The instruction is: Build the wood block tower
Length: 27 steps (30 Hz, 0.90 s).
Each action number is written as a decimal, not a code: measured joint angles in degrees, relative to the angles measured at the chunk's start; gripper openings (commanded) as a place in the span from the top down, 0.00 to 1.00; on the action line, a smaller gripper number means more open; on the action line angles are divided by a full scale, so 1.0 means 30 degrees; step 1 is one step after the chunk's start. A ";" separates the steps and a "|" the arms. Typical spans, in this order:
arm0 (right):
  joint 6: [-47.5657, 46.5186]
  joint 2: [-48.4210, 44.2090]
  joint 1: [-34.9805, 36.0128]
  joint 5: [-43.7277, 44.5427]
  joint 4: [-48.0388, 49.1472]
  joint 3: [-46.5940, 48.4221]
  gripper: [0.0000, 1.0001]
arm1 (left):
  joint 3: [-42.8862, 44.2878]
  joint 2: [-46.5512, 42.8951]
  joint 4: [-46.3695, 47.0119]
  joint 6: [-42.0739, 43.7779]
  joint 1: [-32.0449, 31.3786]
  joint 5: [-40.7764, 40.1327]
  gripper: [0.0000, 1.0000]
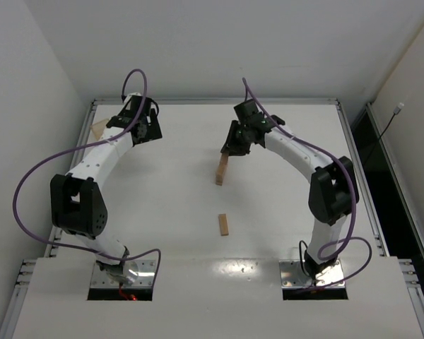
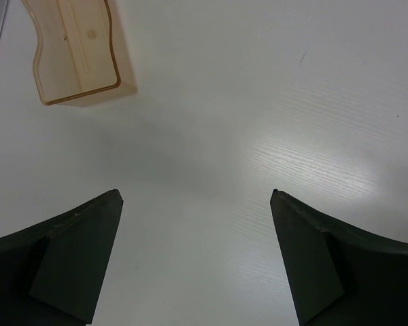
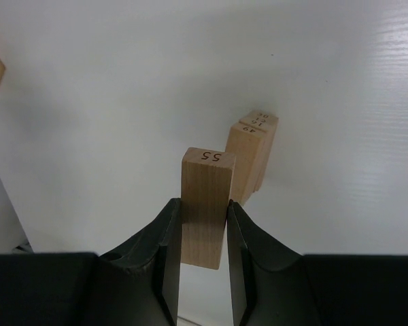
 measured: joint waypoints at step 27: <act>0.0321 0.0284 0.0809 -0.0175 0.0372 -0.0423 1.00 | 0.0000 0.0015 0.0175 0.0015 0.0000 0.0036 0.11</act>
